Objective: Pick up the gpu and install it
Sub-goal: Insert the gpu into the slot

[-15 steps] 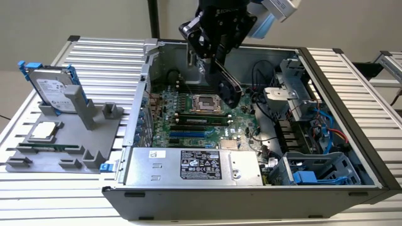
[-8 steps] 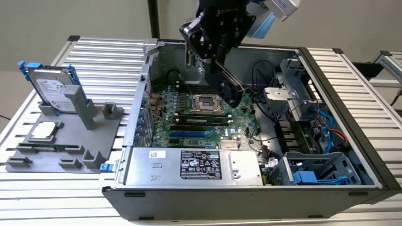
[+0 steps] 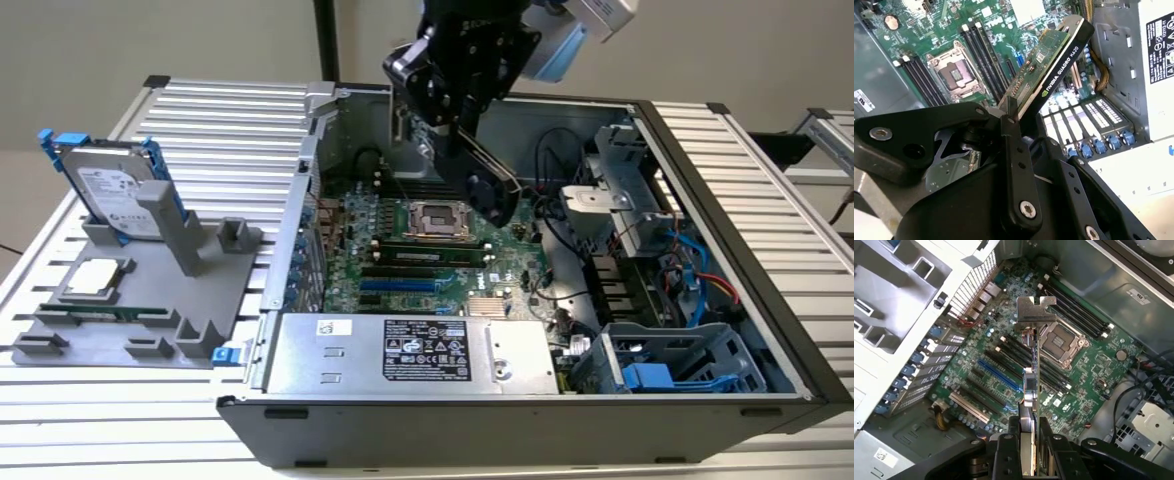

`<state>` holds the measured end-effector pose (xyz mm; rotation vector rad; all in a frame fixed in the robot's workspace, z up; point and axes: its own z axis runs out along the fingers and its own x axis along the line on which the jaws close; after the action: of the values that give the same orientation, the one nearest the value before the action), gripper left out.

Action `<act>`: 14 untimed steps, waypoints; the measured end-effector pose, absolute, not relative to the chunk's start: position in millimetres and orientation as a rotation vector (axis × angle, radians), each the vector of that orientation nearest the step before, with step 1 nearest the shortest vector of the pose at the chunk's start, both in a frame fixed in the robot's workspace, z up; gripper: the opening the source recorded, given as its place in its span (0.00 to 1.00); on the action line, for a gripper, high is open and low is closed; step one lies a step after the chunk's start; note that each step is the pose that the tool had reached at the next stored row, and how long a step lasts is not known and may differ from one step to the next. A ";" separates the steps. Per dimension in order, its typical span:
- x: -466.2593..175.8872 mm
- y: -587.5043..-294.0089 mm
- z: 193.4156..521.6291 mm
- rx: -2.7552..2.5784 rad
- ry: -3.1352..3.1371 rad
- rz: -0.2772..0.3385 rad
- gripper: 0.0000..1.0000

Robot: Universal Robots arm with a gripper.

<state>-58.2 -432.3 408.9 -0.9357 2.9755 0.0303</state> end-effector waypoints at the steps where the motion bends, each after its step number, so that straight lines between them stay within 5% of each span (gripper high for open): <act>1: -58.2 -432.3 408.9 -0.945 2.973 0.030 0.00; 14: -58.2 -432.3 408.9 -1.067 2.932 0.032 0.00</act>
<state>-58.2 -432.3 408.9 -1.0666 2.9321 0.0318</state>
